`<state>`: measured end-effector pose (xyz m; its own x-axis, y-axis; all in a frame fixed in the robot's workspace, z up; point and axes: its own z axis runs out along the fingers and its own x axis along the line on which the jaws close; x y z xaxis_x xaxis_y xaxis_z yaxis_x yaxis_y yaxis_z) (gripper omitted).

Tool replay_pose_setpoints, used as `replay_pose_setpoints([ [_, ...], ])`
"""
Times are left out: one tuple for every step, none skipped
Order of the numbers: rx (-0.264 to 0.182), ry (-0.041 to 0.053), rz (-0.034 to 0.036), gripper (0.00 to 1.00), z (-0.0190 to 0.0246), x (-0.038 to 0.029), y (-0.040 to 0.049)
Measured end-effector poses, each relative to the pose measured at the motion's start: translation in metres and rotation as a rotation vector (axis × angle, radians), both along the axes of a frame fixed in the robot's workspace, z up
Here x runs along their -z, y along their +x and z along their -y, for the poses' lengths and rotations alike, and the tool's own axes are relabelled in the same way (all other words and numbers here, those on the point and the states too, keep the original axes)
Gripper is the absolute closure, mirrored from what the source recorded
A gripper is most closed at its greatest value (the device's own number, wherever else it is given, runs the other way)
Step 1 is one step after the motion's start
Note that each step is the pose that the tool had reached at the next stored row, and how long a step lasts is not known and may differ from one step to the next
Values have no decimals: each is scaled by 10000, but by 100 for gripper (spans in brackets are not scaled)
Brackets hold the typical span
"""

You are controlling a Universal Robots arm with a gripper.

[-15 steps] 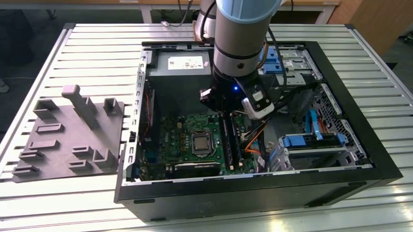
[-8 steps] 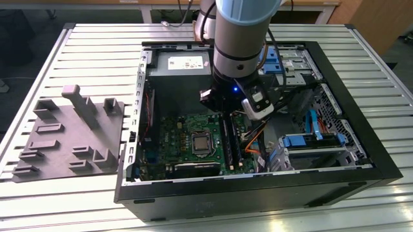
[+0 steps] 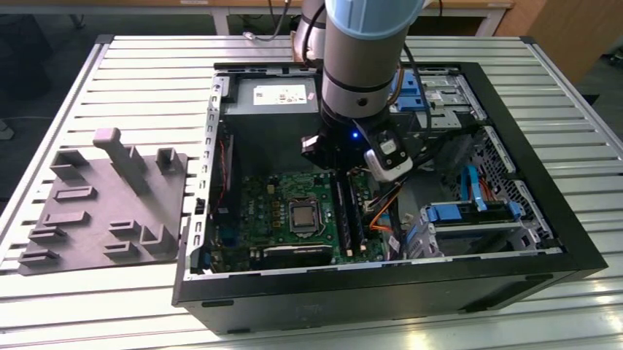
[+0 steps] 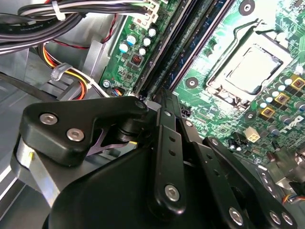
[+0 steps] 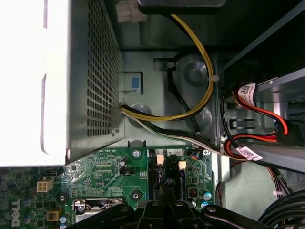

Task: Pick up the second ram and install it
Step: 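Press down the second ram until it locks into place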

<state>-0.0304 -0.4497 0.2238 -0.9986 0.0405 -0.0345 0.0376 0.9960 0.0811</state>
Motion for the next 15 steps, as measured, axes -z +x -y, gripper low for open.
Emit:
replay_pose_setpoints([
  [0, -2, -1, 89, 0, 3, 0],
  [0, -4, -1, 89, 0, 6, 0],
  [0, -4, -1, 89, 0, 9, 0],
  [0, -5, -2, 89, 0, 9, 0],
  [0, -6, -2, 89, 1, 9, 0],
  [0, -6, -2, 89, 1, 9, 0],
  [0, -4, -1, 89, 0, 10, 0],
  [0, -4, -1, 89, 0, 11, 0],
  [0, -4, -1, 89, 0, 11, 0],
  [0, -4, -1, 89, 0, 11, 0],
  [0, -1, 0, 89, 0, 15, 0],
  [0, -1, 0, 89, 0, 19, 0],
  [0, -3, -1, 89, 0, 19, 0],
  [0, -3, -1, 89, 0, 19, 0],
  [0, -4, -2, 89, 0, 19, 0],
])
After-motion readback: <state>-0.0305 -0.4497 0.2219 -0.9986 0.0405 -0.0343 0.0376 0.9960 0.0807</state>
